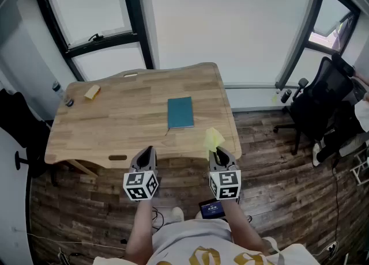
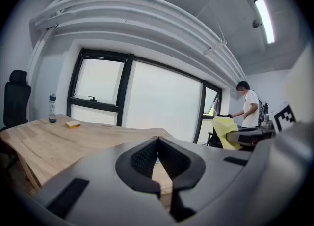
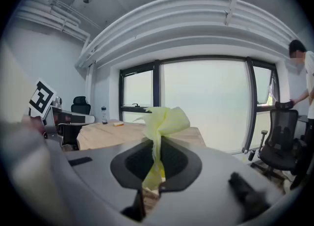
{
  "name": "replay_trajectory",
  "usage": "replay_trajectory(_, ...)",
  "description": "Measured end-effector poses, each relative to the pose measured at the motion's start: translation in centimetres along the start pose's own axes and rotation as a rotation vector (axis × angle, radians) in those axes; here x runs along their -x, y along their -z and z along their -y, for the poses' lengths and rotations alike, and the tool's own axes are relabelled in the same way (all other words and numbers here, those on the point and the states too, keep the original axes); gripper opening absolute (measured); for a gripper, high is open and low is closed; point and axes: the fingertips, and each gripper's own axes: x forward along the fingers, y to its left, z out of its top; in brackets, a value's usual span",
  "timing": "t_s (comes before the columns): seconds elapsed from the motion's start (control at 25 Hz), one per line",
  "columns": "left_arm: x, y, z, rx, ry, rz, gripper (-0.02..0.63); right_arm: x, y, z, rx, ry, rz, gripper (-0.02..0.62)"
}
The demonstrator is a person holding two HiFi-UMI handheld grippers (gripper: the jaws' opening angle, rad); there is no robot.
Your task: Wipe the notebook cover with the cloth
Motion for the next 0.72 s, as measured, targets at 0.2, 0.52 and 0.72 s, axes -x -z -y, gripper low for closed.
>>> replay_trajectory(0.2,0.9,0.6,0.7,0.005,-0.018,-0.011,0.014,1.1,0.5,0.5,-0.044,-0.021,-0.003,0.037)
replay_trajectory(0.52,1.9,1.4,1.3,0.0,-0.049,-0.018,0.014,1.8,1.0,0.4,-0.047,-0.051,0.007,0.037)
replay_trajectory(0.72,1.8,2.1,1.0,0.035,-0.057,-0.038,0.014,1.5,1.8,0.7,-0.056,-0.059,-0.01,0.037)
